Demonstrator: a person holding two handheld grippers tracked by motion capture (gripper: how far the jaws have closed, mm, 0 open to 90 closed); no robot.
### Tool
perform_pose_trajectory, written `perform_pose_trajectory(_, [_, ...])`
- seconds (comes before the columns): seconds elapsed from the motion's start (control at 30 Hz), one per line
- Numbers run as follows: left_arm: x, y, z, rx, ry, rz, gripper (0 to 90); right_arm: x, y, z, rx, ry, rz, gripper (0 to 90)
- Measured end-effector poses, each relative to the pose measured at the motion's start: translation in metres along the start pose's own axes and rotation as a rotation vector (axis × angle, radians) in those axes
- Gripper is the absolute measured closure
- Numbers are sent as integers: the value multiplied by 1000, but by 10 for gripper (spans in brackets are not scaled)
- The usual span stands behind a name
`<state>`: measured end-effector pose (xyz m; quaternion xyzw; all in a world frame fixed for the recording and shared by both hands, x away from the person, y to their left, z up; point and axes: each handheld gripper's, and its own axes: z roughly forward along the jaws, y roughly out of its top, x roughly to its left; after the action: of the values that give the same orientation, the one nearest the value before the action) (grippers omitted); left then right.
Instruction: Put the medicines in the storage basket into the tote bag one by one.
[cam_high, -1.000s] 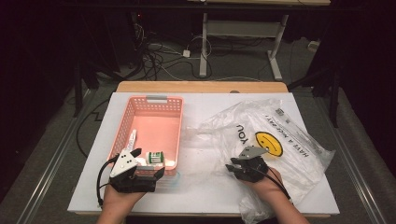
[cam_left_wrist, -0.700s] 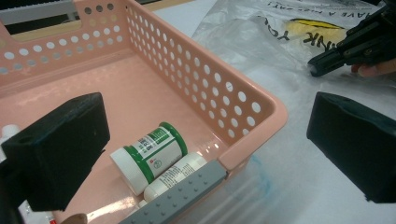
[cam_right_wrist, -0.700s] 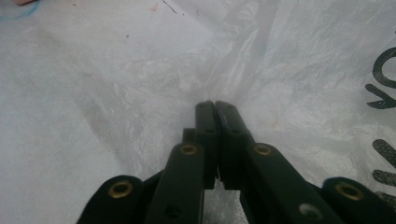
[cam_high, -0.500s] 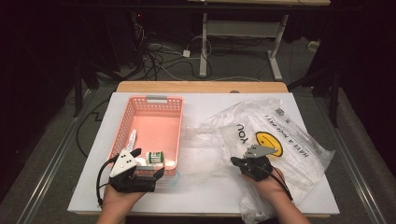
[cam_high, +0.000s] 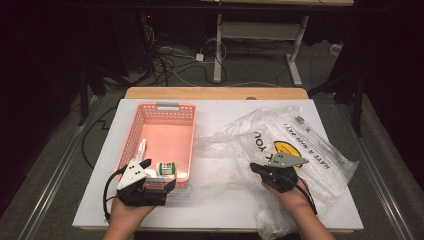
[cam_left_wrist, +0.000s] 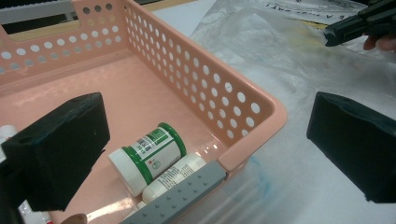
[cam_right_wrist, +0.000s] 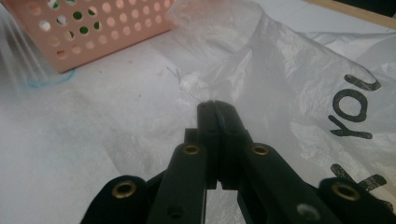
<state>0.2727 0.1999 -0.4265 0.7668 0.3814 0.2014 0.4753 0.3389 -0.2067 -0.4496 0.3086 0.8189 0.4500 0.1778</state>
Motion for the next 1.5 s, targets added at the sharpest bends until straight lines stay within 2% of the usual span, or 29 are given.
perform_pose_trajectory(0.23, [0, 0, 2, 3, -4, 4, 0, -9, 14, 3, 0, 2, 22, 900])
perform_pose_trajectory(0.3, [0, 0, 2, 1, -3, 3, 0, -10, 16, 6, 4, -2, 15, 900])
perform_pose_trajectory(0.47, [2, 1, 1, -10, -8, -6, 0, -15, 17, 8, -23, 5, 17, 900])
perform_pose_trajectory(0.6, [0, 0, 3, -5, -8, -4, 0, -15, 18, 3, -58, 10, 7, 900])
perform_pose_trajectory(0.8, [-2, 0, 3, -4, -8, -3, 0, -12, 19, -3, -88, 19, 19, 900])
perform_pose_trajectory(1.5, [1, 0, 0, -18, 1, -22, 0, -18, 32, -37, -231, -19, 48, 900])
